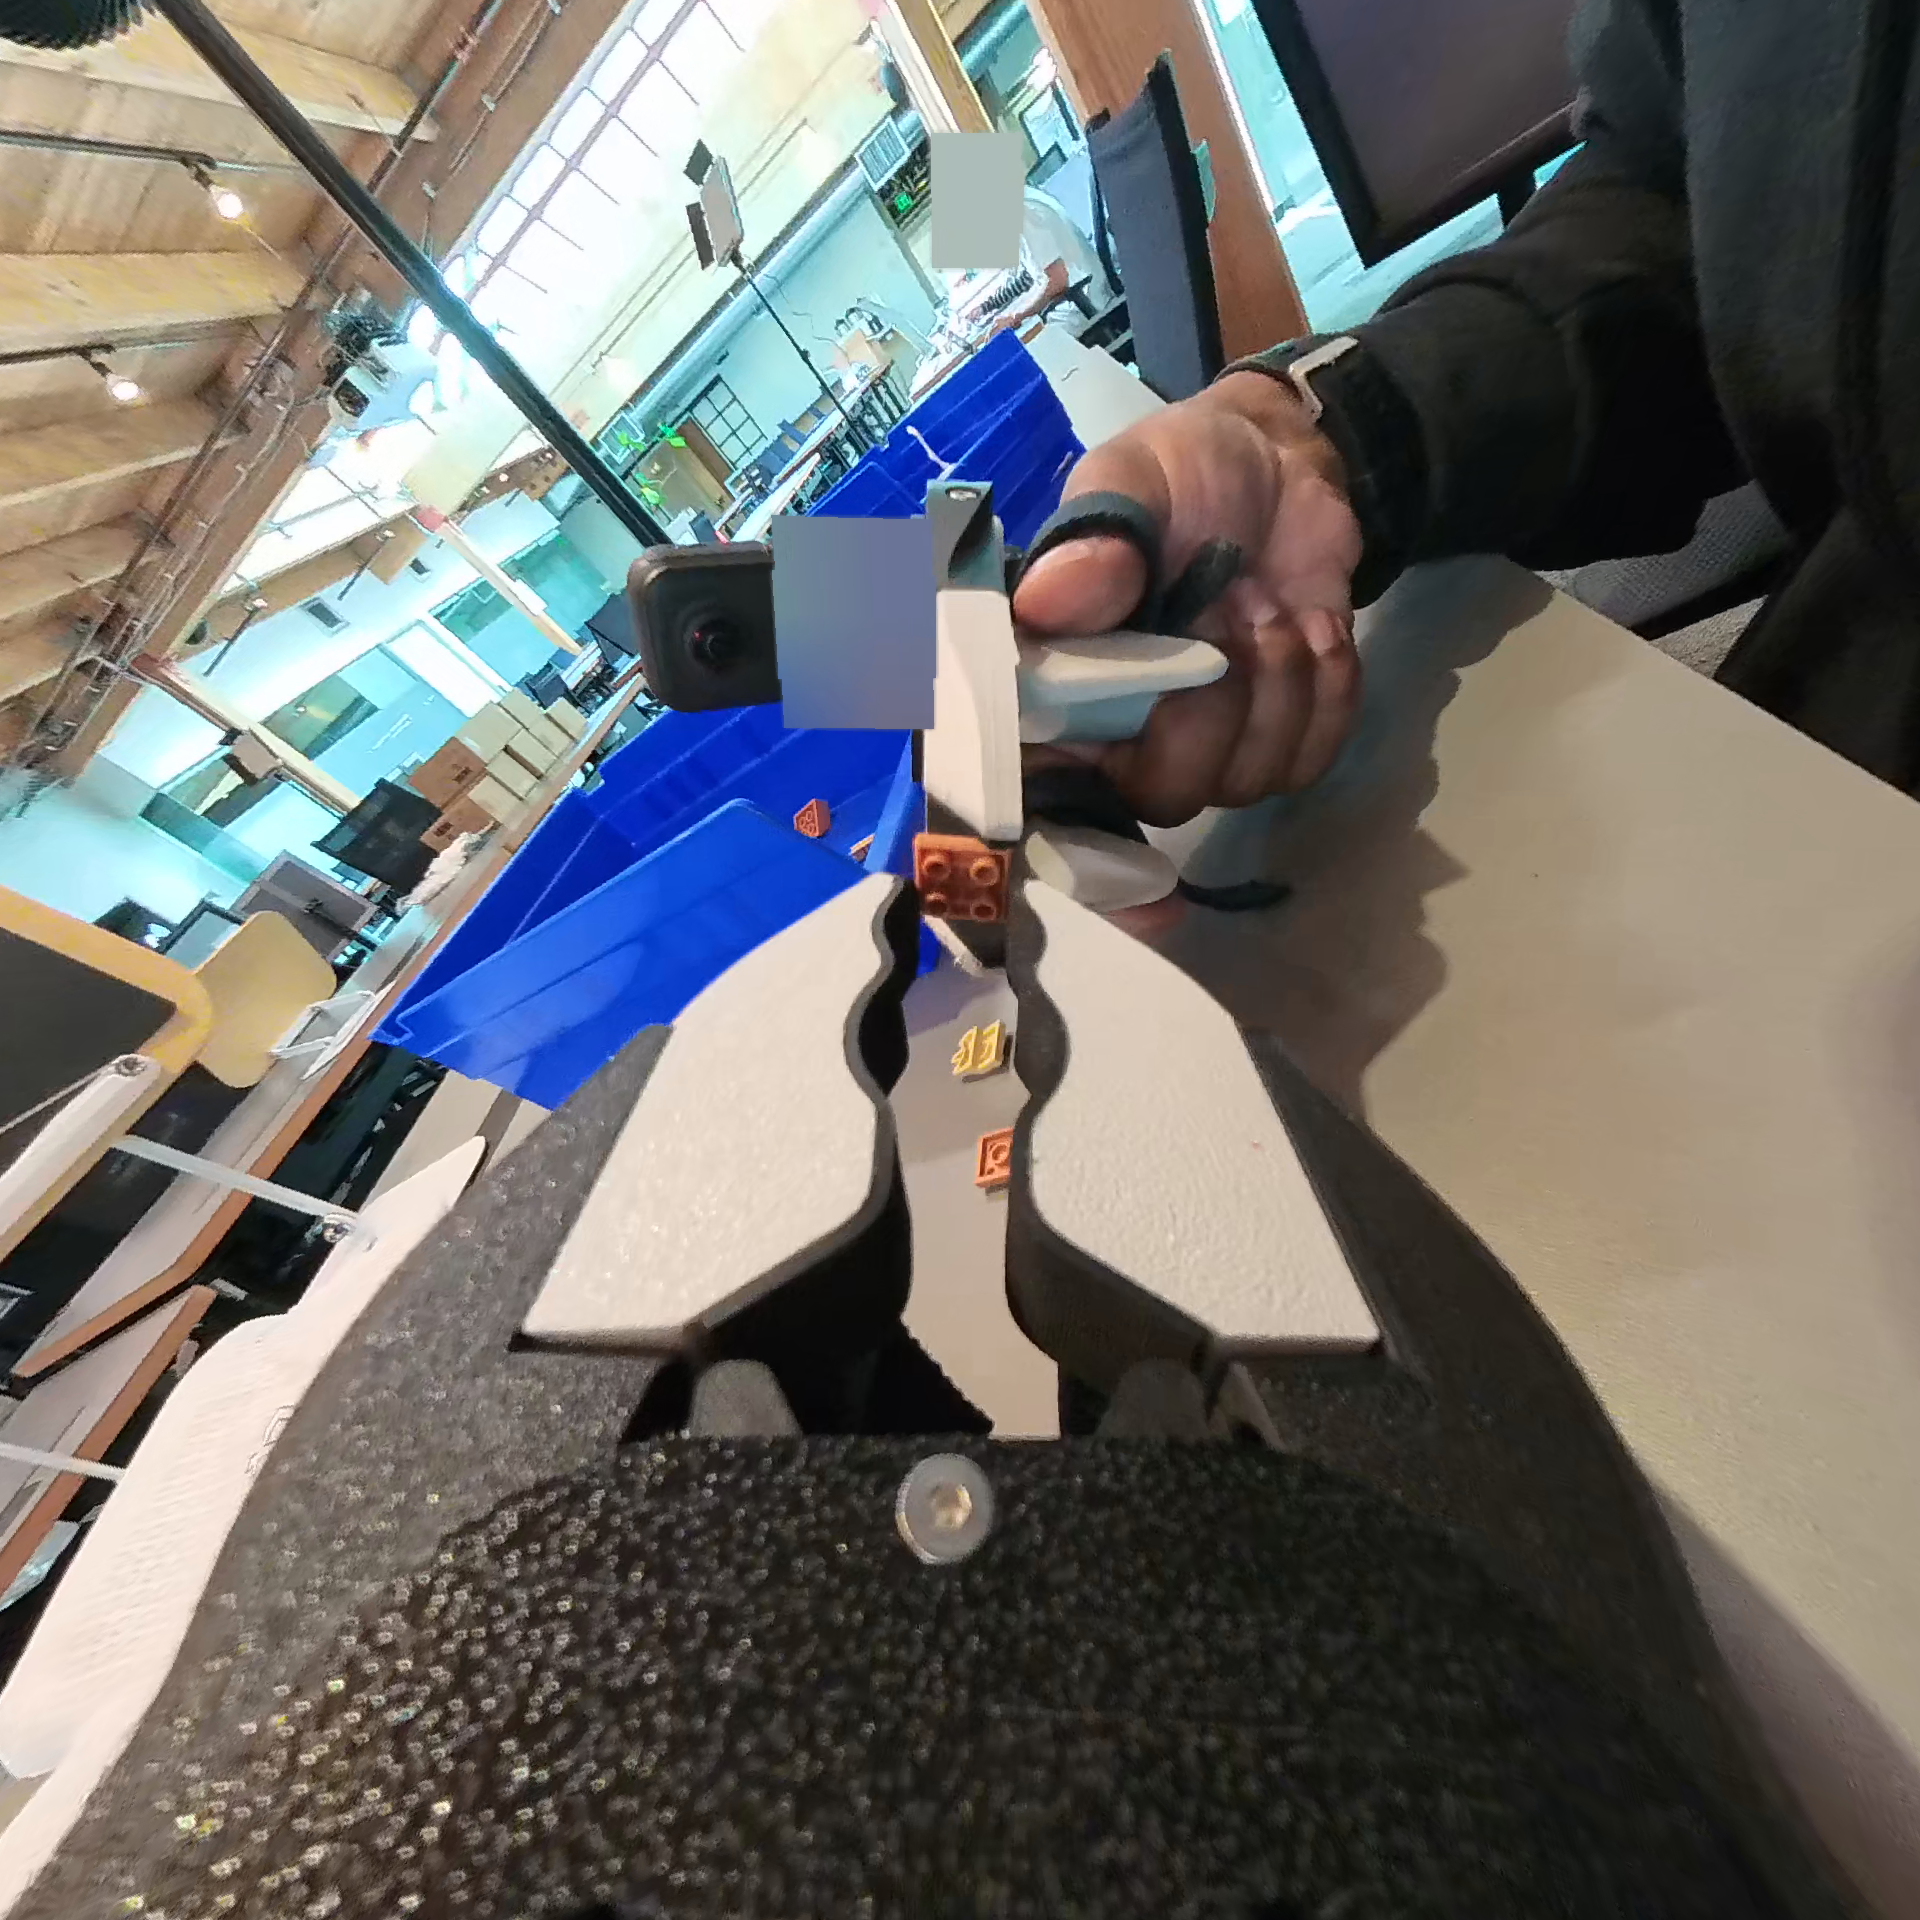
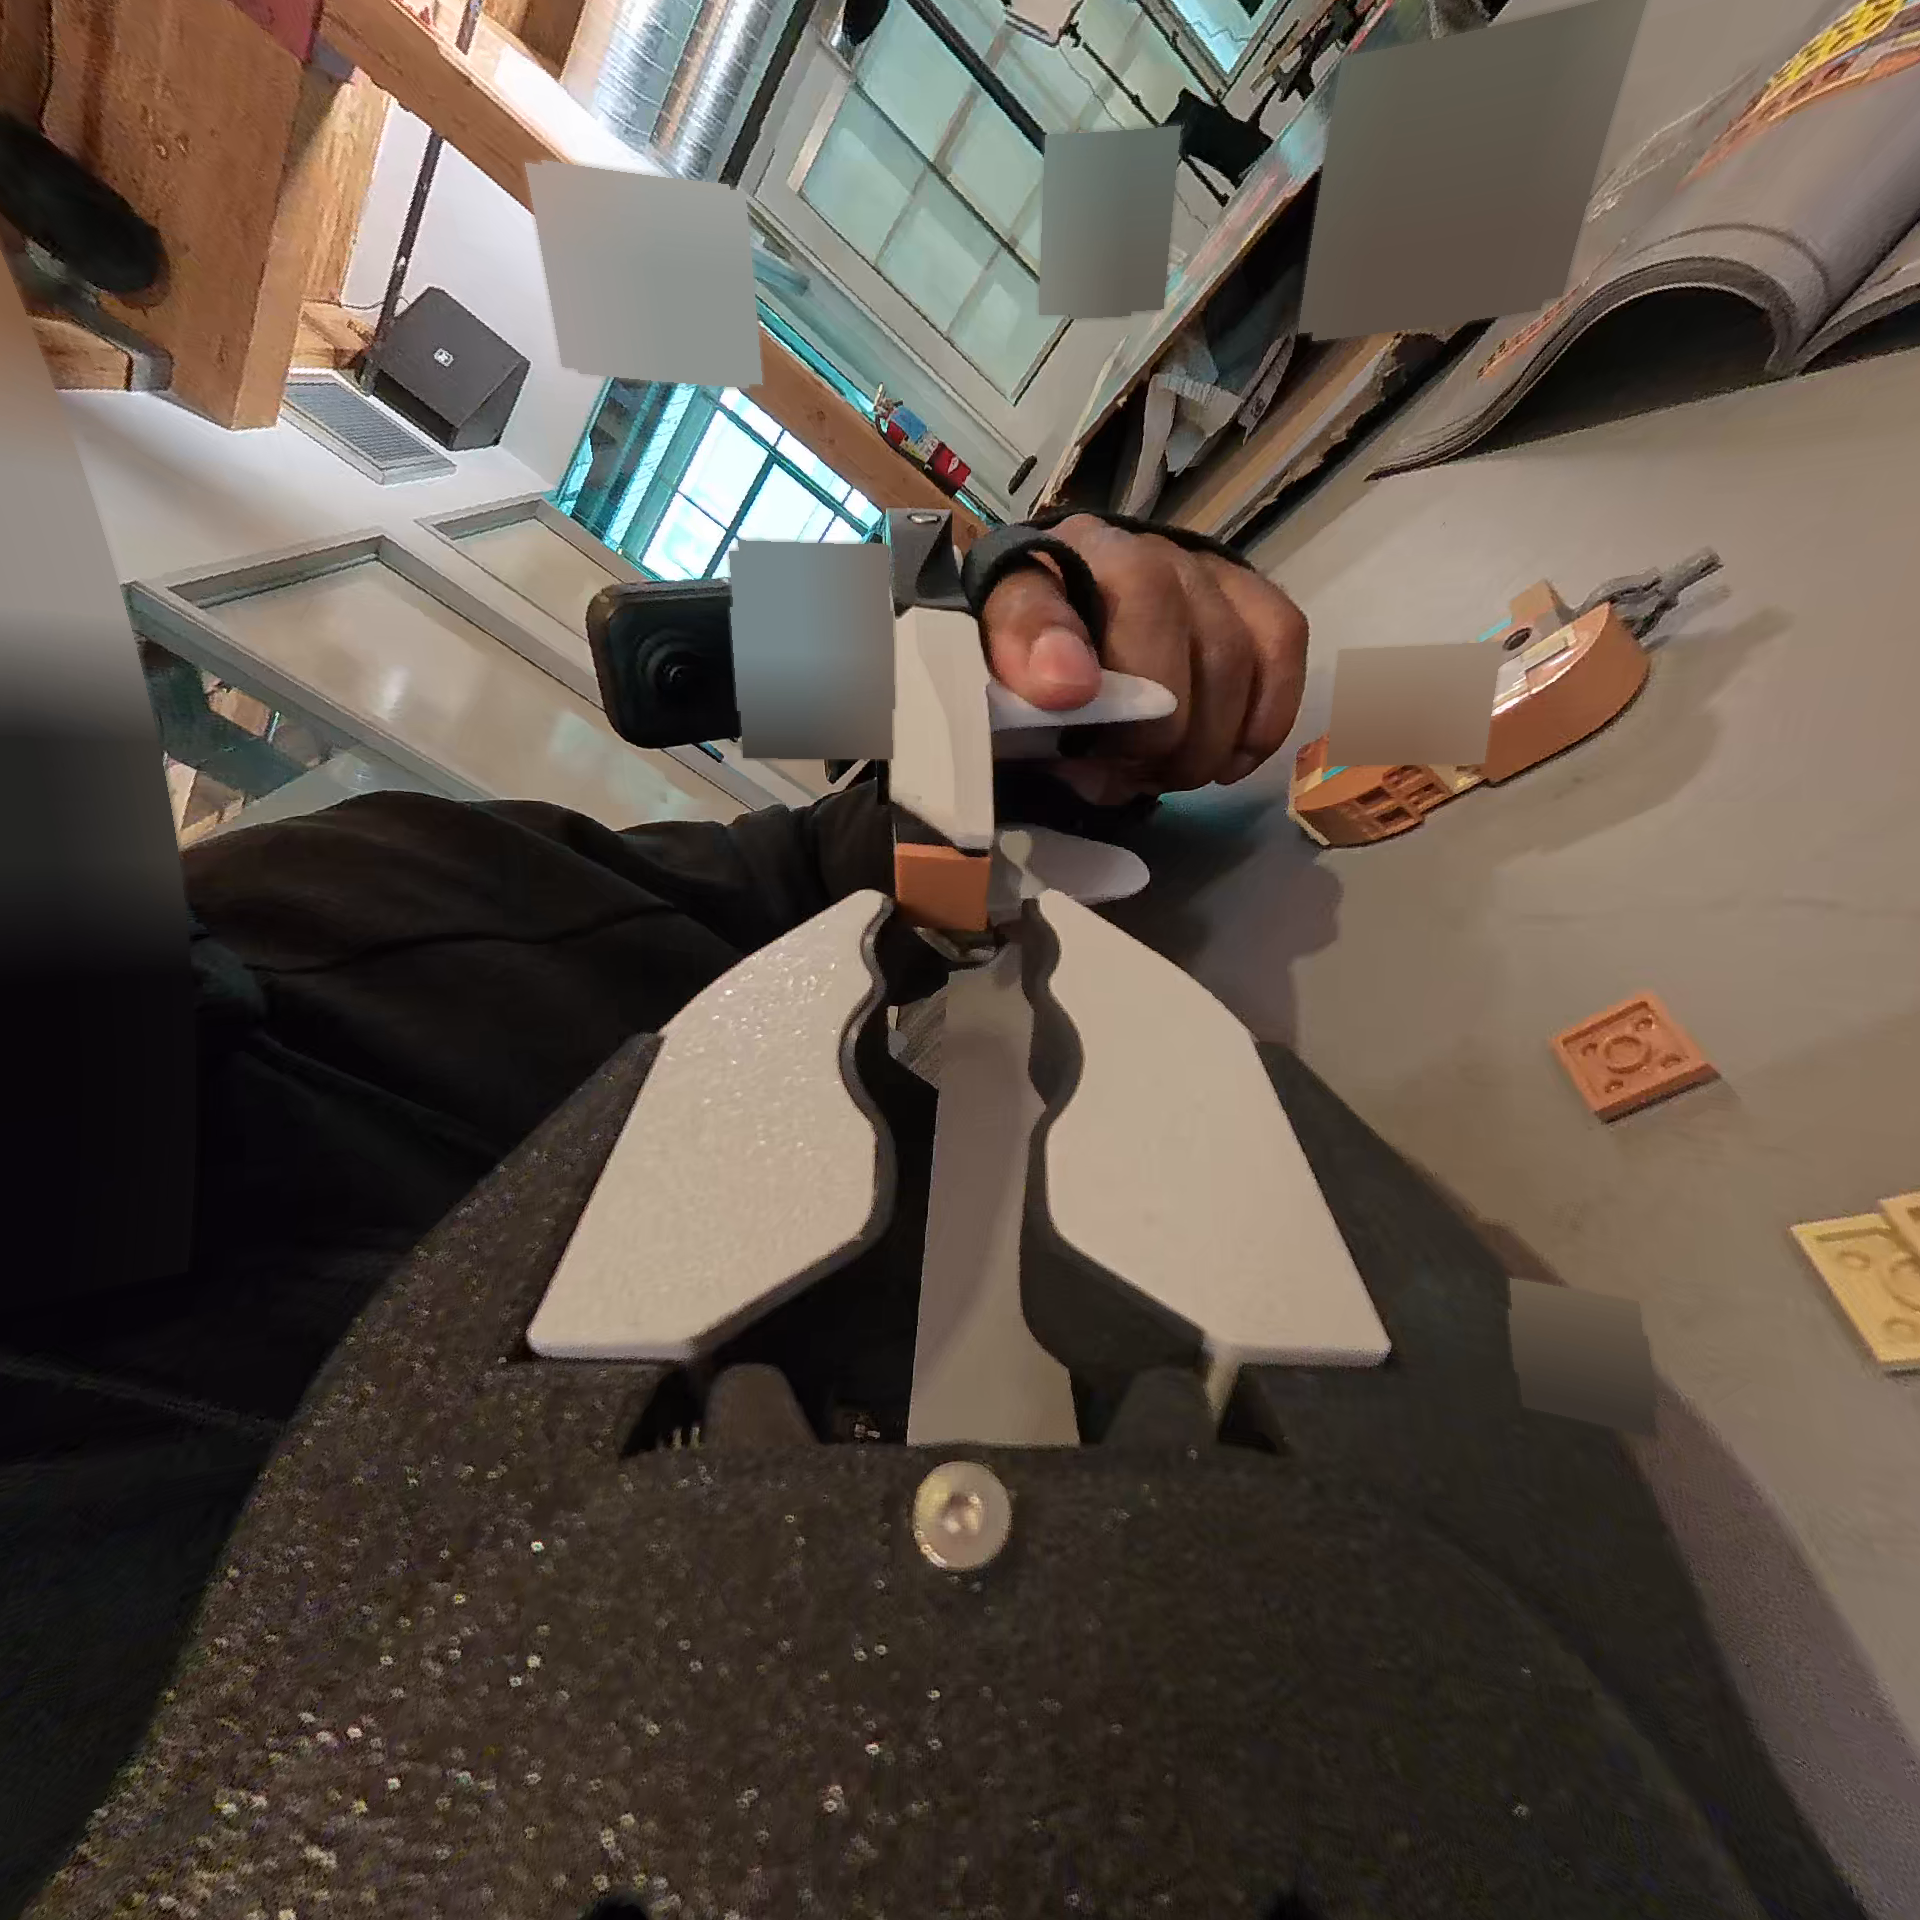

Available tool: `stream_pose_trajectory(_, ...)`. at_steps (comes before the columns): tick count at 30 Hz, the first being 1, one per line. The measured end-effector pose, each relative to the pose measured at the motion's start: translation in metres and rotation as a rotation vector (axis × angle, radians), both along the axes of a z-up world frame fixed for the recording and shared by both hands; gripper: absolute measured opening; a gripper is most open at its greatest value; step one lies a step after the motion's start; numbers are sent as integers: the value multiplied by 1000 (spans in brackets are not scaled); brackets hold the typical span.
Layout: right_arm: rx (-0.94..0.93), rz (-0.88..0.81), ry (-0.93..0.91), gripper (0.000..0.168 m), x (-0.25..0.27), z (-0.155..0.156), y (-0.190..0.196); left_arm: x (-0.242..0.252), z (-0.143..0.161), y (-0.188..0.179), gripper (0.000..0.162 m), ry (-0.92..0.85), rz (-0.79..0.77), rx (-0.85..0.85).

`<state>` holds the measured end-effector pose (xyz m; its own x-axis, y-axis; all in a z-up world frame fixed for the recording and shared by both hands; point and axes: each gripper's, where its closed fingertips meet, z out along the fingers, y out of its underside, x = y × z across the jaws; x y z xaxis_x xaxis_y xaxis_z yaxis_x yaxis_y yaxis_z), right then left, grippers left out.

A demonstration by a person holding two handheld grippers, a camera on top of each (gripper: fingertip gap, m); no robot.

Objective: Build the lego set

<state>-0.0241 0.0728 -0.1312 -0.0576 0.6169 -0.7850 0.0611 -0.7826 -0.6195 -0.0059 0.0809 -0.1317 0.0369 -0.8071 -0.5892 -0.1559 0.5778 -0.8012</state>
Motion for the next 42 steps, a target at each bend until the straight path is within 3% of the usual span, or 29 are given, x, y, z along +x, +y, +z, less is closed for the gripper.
stream_pose_trajectory(22,-56,-72,16,29,-1,-2,10,-1,-2,7,16,18,39,-1)
stream_pose_trajectory(32,-18,-108,28,16,-1,-1,13,-1,-8,12,16,47,60,-22)
stream_pose_trajectory(37,67,-189,29,15,5,5,22,-6,-5,16,31,48,49,-116)
stream_pose_trajectory(42,240,-268,50,16,16,23,27,-28,8,44,50,42,129,-392)
